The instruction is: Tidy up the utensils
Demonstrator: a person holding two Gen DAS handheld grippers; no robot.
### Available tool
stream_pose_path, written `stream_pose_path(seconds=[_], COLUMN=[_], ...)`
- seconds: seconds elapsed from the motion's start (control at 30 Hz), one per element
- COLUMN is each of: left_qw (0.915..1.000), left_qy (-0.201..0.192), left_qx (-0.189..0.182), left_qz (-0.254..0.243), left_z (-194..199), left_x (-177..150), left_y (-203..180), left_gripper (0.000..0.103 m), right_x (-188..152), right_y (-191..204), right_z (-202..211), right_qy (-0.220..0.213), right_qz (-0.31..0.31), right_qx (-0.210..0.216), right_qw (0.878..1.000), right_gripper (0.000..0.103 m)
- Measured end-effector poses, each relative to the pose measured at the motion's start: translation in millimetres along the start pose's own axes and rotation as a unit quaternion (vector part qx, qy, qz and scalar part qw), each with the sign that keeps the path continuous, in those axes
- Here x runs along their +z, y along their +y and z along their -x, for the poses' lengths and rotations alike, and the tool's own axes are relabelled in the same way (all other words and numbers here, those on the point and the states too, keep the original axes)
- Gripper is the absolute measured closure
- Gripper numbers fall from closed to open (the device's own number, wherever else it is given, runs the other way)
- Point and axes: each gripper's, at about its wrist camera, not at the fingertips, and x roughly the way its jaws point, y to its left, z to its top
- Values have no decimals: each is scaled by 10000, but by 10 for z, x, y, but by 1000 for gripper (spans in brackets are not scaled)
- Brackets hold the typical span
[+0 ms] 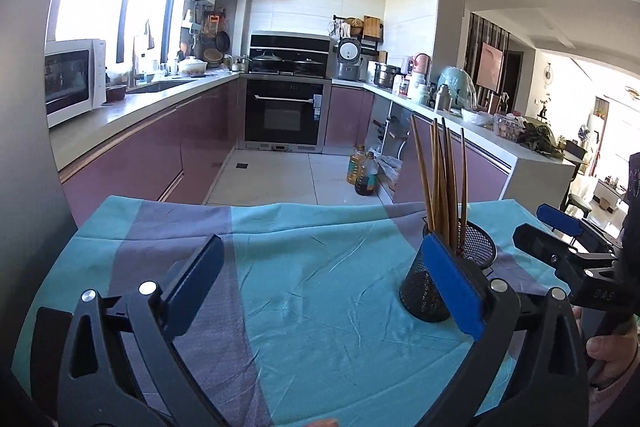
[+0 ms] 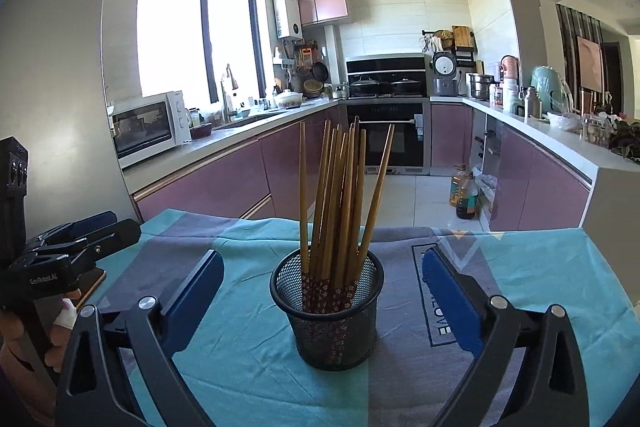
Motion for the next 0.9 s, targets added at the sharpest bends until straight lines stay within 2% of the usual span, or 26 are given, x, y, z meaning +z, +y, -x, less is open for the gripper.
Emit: stream_pose_path(seconds=[0.23,0.43,0.9], left_qw=[9991,9982,9953], left_qy=[-388,-526,-764], left_qx=[177,276,598], left_qz=[22,18,-18], left_z=[357,517,742], left_x=[-126,-168,-198], left_y=[22,-21,-104], left_gripper=[6,6,6], right_x=[-47,-83,-141], right_y=[77,143,248], right_z=[196,336,473], right_qy=[-411,-699,-999], right_qz=[3,121,304], right_qx=[-246,-553,-885], right_qw=[9989,9959,9906], right_gripper=[7,7,7])
